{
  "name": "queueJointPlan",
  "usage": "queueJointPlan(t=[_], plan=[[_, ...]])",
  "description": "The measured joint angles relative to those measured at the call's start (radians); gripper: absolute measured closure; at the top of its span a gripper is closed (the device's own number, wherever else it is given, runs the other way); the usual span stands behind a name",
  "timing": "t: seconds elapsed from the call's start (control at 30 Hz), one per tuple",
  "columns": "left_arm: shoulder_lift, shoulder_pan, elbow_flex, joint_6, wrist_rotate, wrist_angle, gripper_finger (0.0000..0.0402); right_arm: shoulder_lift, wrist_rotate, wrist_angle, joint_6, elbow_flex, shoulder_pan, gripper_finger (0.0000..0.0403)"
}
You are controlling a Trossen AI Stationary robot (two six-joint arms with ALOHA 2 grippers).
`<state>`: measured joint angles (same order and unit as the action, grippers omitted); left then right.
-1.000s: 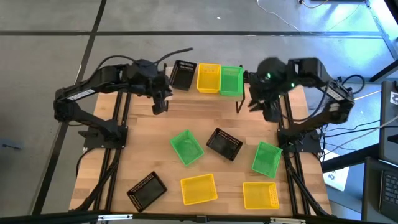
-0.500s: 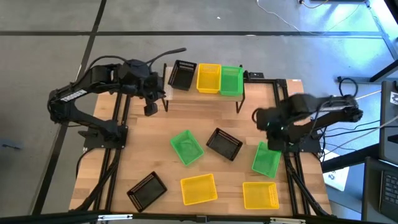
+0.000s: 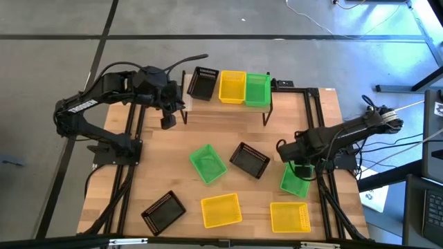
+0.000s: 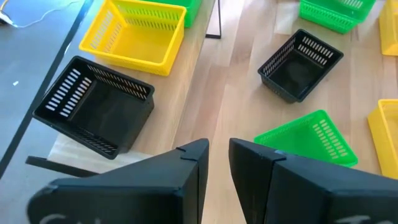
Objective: Stack baskets on shelf by color
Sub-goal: Stack the right green bin on top of the other green bin on the shelf
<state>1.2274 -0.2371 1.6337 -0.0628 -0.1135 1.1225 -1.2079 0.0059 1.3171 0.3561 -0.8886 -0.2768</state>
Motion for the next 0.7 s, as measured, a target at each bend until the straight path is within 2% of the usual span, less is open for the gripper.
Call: queueJointPlan(t=[0.33, 0.7], plan=[[0.0, 0.0, 0.0, -0.001, 0.0, 0.033, 0.0345, 0.0, -0.005, -0.125, 0.003, 0.1, 0.0, 0.0313], [0.0, 0.0, 0.0, 0.001, 0.0, 0.039, 0.0345, 0.0, 0.019, -0.159, 0.009, 0.151, 0.002, 0.0313]])
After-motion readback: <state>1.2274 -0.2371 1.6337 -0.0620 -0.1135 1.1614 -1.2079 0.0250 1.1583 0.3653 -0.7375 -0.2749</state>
